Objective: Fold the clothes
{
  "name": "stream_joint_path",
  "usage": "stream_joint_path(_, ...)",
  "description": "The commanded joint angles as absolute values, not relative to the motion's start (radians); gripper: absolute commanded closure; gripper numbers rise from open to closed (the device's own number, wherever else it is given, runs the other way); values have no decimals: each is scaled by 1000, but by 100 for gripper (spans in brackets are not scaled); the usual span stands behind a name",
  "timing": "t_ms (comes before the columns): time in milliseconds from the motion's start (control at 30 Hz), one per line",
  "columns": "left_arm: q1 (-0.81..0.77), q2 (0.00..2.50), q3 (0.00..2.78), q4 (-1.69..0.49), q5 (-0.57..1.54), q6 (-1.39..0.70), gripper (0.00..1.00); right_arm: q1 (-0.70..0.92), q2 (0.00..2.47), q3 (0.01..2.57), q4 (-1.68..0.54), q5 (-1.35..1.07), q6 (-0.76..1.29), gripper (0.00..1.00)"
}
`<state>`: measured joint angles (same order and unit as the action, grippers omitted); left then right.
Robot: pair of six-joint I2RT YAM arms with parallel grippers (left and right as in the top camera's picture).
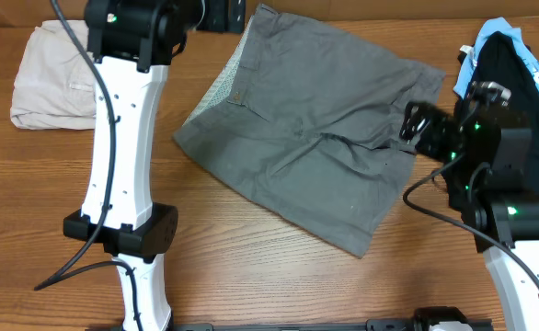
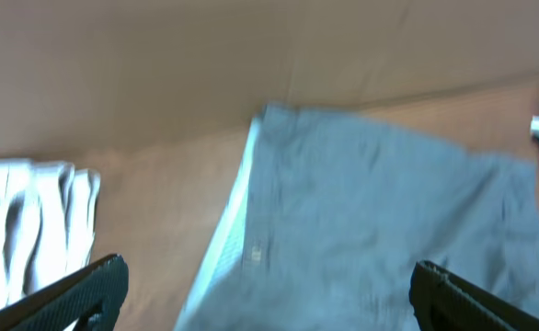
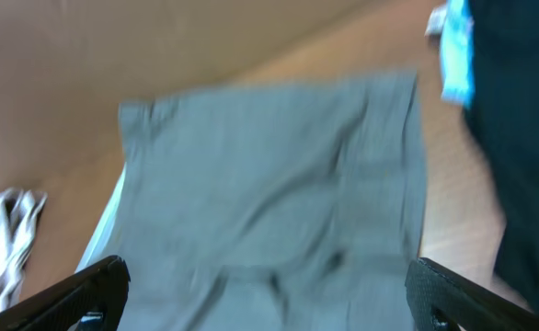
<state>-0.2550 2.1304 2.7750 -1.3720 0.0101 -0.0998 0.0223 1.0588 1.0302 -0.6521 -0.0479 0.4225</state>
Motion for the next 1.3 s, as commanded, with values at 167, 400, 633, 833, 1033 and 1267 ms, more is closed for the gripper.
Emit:
stream_joint_path(167,-255,2066,2767,-1549,-27,-83,0,116,921,1037,-882,-122,581,0)
stream_joint_path(400,-246,1999,2767,-1640,-44,-123,0,304,808,1034,-1089,11,760,0)
stream_joint_path(633,-196,2016,2745,-1688,-52,-138,0,443,813,972,-1112,25,868,0)
stream_joint_path(833,-165,2066,2681,-1687,-52,-88,0,453,837,849,-1024,-9,951,0)
stream_joint_path(1033,-154,2174,2634,-1671,-50,-66,0,453,908,774,-944,-44,939,0)
stream_joint_path(1267,-155,2336,2634,-1656,-52,-28,0,454,1061,750,-909,-66,935,0)
